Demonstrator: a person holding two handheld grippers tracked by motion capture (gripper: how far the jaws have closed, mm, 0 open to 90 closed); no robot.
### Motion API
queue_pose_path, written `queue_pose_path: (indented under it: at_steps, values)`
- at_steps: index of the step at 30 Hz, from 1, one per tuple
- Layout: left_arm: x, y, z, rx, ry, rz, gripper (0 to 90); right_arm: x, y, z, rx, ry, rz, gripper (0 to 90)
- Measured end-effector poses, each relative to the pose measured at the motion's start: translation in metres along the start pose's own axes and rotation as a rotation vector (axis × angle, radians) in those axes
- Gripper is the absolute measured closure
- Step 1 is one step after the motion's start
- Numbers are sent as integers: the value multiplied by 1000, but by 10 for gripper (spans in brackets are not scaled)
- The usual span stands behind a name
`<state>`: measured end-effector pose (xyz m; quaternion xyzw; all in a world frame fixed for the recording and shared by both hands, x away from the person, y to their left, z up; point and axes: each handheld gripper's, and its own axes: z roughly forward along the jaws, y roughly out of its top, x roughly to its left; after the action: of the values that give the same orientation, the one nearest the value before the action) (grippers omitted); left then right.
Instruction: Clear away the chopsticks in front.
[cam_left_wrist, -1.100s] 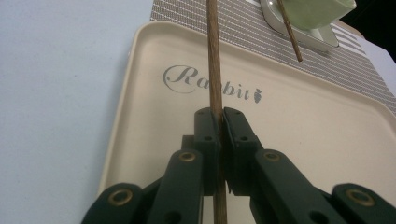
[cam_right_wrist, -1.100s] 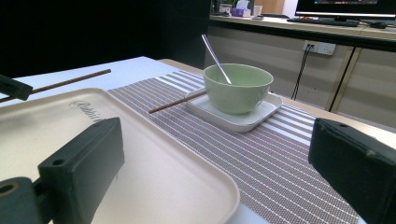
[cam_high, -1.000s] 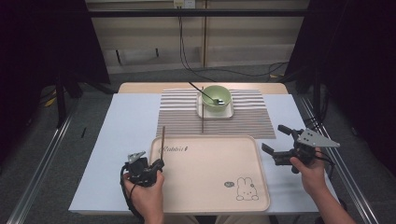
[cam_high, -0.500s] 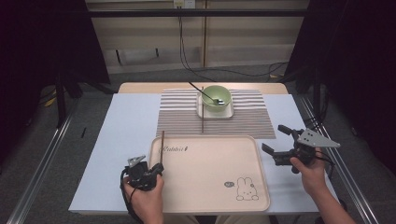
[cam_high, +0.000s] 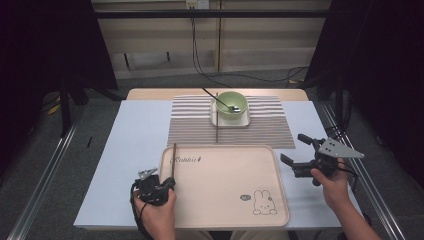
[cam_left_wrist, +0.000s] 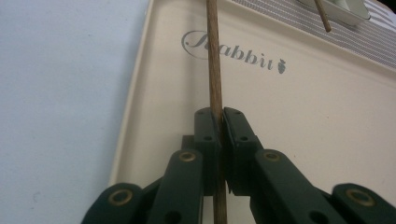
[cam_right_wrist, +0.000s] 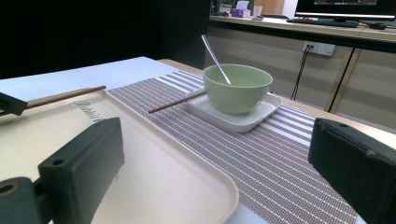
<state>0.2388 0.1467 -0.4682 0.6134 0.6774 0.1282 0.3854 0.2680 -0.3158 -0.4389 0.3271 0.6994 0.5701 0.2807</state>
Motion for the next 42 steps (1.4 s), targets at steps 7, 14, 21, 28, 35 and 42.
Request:
queue_pose_path:
  at_steps: [7,14,21,28,35,42]
  values:
    - [-2,-1,3,4,7,3,851,0,0,0,-1,-6,7,30]
    - [-2,-1,2,1,14,5,851,1,0,0,-1,-7,6,30]
    - [-3,-2,3,8,18,0,850,0,0,0,-1,-2,4,30]
    - [-3,-4,3,12,17,-8,850,0,0,0,-1,-1,7,31]
    - [-1,-6,1,12,25,-4,851,1,0,0,0,1,4,30]
    - [-2,-6,2,15,21,-2,850,1,0,0,0,-1,4,31]
